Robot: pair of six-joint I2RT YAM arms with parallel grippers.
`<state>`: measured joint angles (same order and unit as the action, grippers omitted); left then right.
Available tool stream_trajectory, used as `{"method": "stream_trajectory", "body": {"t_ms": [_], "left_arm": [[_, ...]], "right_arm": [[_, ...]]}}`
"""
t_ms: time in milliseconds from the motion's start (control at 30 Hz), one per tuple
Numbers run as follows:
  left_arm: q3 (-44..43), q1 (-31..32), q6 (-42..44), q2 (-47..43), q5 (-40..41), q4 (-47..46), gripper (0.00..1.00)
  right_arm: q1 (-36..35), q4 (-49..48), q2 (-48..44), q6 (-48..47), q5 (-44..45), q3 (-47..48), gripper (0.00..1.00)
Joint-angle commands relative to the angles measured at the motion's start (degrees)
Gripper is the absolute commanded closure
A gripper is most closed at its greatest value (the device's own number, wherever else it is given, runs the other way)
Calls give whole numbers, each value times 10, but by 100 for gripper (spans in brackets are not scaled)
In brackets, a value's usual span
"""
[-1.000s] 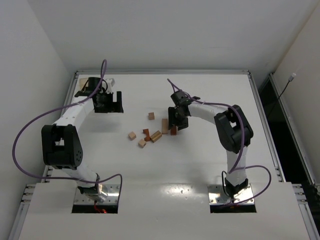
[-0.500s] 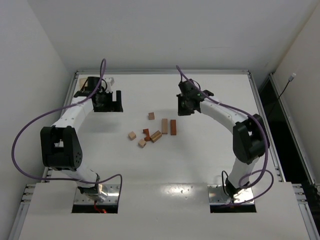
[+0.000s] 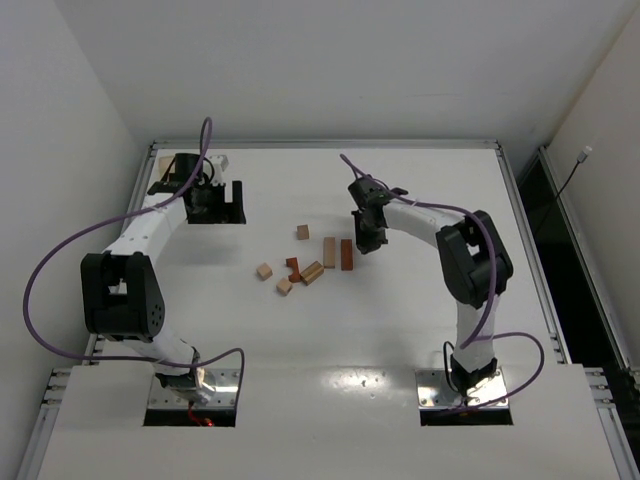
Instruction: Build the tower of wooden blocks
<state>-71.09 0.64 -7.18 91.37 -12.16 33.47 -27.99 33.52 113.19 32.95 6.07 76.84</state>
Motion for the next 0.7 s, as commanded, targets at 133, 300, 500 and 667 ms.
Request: {"method": "stream_trajectory", "body": {"t_ms": [133, 300, 500, 667], "left_arm": [[-5, -6, -8, -6, 1, -22, 11], [1, -6, -8, -1, 1, -22, 11], [1, -6, -8, 5, 1, -22, 11], [1, -6, -3, 5, 1, -22, 11]], "right_arm": [[-10, 8, 20, 6, 12, 25, 98], [-16, 8, 37, 6, 12, 36, 94], [-22, 13, 43, 6, 12, 46, 89], [-22, 13, 55, 12, 7, 52, 88]]}}
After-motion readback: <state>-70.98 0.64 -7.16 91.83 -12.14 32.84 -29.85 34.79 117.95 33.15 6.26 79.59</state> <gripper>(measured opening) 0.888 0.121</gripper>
